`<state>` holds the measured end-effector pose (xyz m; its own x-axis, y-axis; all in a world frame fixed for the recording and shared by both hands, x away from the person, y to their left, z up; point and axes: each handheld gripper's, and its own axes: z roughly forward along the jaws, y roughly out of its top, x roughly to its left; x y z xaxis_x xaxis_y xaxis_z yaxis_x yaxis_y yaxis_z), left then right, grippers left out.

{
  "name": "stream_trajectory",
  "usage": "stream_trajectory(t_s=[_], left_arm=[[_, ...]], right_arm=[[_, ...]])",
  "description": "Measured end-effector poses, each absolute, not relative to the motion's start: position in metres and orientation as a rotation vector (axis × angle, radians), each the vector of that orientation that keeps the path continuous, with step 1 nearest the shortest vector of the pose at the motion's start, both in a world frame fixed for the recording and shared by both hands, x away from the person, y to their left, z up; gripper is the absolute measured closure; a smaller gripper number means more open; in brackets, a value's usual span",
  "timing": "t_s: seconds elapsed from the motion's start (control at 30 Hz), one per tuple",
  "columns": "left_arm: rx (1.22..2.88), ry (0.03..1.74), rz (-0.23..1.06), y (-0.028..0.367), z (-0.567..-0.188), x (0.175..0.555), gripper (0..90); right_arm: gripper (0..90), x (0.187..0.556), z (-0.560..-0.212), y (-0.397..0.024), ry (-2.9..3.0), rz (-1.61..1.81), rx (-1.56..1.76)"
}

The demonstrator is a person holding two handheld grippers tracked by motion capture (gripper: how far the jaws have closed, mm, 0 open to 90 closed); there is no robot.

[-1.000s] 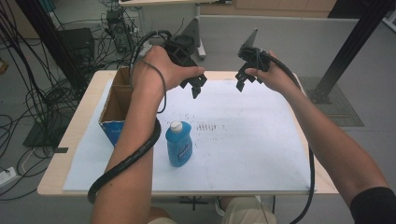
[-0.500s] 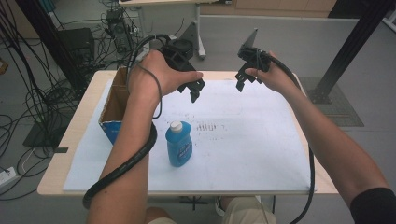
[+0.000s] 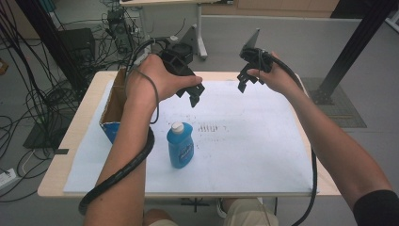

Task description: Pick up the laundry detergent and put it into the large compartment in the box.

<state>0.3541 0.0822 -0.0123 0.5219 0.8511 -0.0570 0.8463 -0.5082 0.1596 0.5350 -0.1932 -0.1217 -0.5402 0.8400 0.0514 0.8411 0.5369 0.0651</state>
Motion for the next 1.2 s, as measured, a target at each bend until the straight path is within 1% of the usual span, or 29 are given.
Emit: stream_trajectory(t_s=[0.73, 1.2], left_arm=[[2.614, 1.426, 0.035, 0.0822, -0.0092, 0.347, 6.5], [2.627, 1.414, 0.013, 0.0825, -0.0177, 0.3474, 6.4]], right_arm=[[6.2, 0.5357, -0.121, -0.1935, -2.735, -0.12, -1.506], [6.2, 0.5346, -0.1196, -0.1954, -2.735, -0.12, -1.509]])
